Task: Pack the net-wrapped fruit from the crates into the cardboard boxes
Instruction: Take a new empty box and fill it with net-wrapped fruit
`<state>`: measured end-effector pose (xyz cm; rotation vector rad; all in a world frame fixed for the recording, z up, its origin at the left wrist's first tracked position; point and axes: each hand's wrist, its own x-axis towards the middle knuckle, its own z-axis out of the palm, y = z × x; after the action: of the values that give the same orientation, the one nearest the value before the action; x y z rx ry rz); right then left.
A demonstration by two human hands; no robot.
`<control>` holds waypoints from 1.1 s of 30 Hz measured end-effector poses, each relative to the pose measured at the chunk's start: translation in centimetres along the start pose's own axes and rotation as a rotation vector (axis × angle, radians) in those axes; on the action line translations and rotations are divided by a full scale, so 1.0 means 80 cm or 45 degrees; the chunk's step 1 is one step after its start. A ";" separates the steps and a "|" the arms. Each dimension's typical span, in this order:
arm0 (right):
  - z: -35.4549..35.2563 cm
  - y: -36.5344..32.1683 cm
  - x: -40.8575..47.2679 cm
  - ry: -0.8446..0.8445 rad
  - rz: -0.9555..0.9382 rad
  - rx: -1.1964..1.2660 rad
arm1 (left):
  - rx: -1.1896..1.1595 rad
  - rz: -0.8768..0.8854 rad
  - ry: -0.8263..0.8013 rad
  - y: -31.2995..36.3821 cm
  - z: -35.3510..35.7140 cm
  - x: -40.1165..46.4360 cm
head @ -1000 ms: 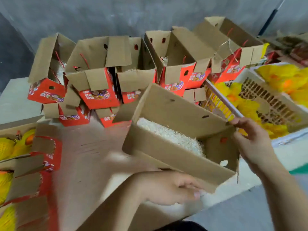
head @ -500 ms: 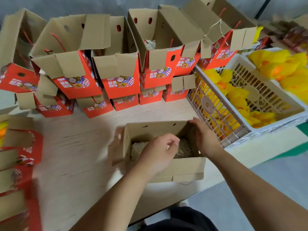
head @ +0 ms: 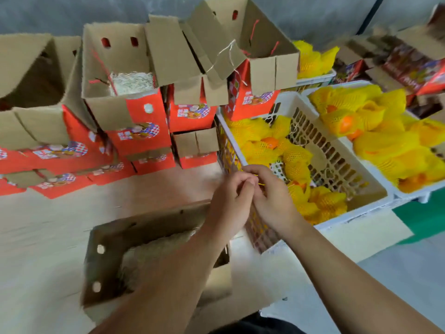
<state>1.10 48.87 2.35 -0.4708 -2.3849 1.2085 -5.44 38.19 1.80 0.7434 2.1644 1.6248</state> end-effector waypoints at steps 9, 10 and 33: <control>-0.118 0.168 0.112 -0.389 0.552 -0.521 | 0.889 0.156 -0.001 0.014 0.106 0.109; -0.125 0.189 0.123 -0.489 0.617 -0.657 | 1.008 0.127 -0.030 0.009 0.110 0.118; -0.142 0.210 0.131 -0.542 0.583 0.347 | 1.589 0.167 -0.247 -0.007 0.122 0.138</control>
<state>-0.27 71.00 -3.12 -0.7599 -2.4651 1.9790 -9.07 52.13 -1.06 1.2621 2.8420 0.0095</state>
